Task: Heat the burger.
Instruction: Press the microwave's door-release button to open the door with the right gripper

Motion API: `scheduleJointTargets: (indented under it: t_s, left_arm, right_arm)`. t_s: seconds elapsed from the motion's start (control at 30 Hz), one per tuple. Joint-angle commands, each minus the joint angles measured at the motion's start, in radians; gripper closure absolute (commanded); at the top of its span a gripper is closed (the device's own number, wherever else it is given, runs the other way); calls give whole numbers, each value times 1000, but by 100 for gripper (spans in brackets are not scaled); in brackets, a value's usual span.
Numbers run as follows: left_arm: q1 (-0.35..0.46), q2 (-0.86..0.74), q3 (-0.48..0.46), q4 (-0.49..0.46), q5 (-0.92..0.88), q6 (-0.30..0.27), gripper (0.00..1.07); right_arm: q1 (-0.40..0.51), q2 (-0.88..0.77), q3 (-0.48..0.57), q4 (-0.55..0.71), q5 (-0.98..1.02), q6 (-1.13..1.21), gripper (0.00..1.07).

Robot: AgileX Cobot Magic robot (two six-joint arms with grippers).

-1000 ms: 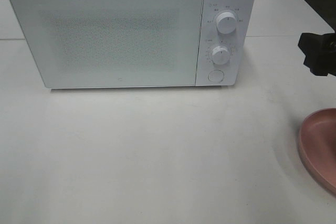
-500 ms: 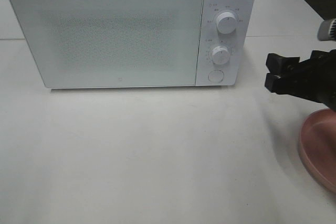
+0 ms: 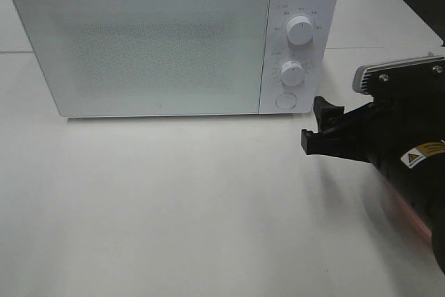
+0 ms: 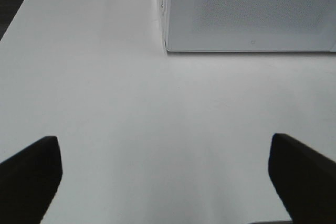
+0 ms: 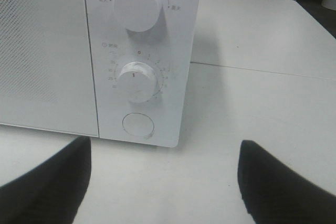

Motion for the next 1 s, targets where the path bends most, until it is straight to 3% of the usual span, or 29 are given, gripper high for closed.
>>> scheduleJointTargets:
  t_s: [0.03, 0.33, 0.5, 1.0]
  left_arm:
    - [-2, -23, -1, -7, -10, -8, 6]
    - [-2, -17, -1, -7, -10, -8, 6]
    - [-2, -17, -1, -7, -10, -8, 6]
    - [-2, -17, -1, -7, -10, -8, 6]
  right_arm:
    - [19, 23, -24, 17, -22, -13, 32]
    - [20, 44, -38, 16, -21, 130, 38]
    - [20, 44, -38, 15, -21, 367, 45]
    - [20, 44, -38, 15, 12, 1407, 91]
